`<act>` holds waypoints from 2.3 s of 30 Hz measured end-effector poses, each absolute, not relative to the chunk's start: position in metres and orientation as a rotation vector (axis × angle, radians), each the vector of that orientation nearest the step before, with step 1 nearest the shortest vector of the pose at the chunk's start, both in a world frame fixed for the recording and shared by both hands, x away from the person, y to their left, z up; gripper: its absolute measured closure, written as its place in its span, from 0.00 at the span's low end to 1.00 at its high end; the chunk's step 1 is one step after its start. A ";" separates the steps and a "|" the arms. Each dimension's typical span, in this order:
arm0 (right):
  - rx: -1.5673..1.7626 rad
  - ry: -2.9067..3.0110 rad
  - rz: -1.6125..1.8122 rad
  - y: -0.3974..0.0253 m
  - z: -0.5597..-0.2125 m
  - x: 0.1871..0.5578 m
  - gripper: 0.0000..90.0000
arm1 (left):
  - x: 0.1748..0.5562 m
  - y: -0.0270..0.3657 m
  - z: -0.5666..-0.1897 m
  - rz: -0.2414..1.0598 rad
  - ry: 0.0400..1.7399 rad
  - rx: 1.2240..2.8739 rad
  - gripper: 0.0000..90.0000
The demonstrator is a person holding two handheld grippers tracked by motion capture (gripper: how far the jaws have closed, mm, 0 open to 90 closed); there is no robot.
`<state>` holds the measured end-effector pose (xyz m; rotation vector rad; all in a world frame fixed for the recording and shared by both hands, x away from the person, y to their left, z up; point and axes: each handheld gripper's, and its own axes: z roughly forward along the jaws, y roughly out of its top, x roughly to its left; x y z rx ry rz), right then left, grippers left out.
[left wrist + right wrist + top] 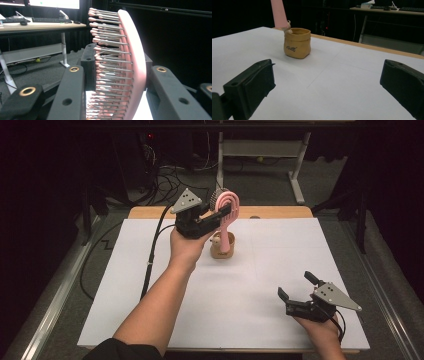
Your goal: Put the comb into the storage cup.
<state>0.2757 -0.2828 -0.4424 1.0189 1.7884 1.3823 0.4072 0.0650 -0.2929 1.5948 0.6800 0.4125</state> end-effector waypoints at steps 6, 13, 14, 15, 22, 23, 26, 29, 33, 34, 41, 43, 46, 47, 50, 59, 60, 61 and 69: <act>1.011 1.793 1.380 -0.282 -0.442 0.275 0.00 | 0.416 0.060 -0.286 0.428 0.690 1.583 0.71; 1.009 1.793 1.388 -0.280 -0.442 0.276 0.00 | 0.426 0.058 -0.284 0.440 0.700 1.577 0.71; 1.008 1.792 1.388 -0.280 -0.442 0.276 0.00 | 0.429 0.057 -0.284 0.443 0.704 1.576 0.71; 1.009 1.792 1.389 -0.280 -0.442 0.276 0.00 | 0.430 0.057 -0.284 0.445 0.701 1.574 0.71; 1.008 1.786 1.390 -0.280 -0.442 0.276 0.00 | 0.438 0.054 -0.291 0.459 0.714 1.569 0.71; 1.010 1.786 1.391 -0.280 -0.442 0.276 0.00 | 0.440 0.053 -0.293 0.462 0.718 1.566 0.71; 1.005 1.789 1.393 -0.279 -0.442 0.276 0.00 | 0.443 0.051 -0.295 0.464 0.725 1.558 0.71; 0.992 1.793 1.395 -0.279 -0.441 0.276 0.00 | 0.444 0.048 -0.298 0.472 0.724 1.556 0.71; 0.989 1.794 1.399 -0.279 -0.441 0.276 0.00 | 0.447 0.045 -0.302 0.476 0.733 1.553 0.71; 0.989 1.794 1.398 -0.279 -0.441 0.276 0.00 | 0.447 0.045 -0.302 0.476 0.733 1.553 0.71; 0.996 1.791 1.397 -0.280 -0.441 0.276 0.00 | 0.452 0.046 -0.309 0.474 0.754 1.553 0.71; 0.995 1.791 1.396 -0.280 -0.441 0.275 0.00 | 0.453 0.046 -0.311 0.475 0.759 1.556 0.71; 0.993 1.793 1.395 -0.280 -0.442 0.275 0.00 | 0.454 0.046 -0.314 0.470 0.764 1.549 0.71; 0.993 1.793 1.396 -0.279 -0.442 0.276 0.00 | 0.454 0.046 -0.315 0.474 0.770 1.547 0.71; 0.992 1.792 1.397 -0.280 -0.442 0.275 0.00 | 0.455 0.046 -0.319 0.474 0.782 1.548 0.71; 0.988 1.798 1.395 -0.279 -0.442 0.275 0.00 | 0.458 0.046 -0.331 0.456 0.806 1.554 0.71; 0.989 1.798 1.394 -0.278 -0.442 0.275 0.00 | 0.458 0.046 -0.333 0.453 0.808 1.552 0.71; 0.989 1.798 1.394 -0.278 -0.442 0.275 0.00 | 0.458 0.046 -0.333 0.453 0.808 1.552 0.71; 0.989 1.801 1.392 -0.278 -0.443 0.275 0.00 | 0.460 0.048 -0.344 0.437 0.832 1.550 0.71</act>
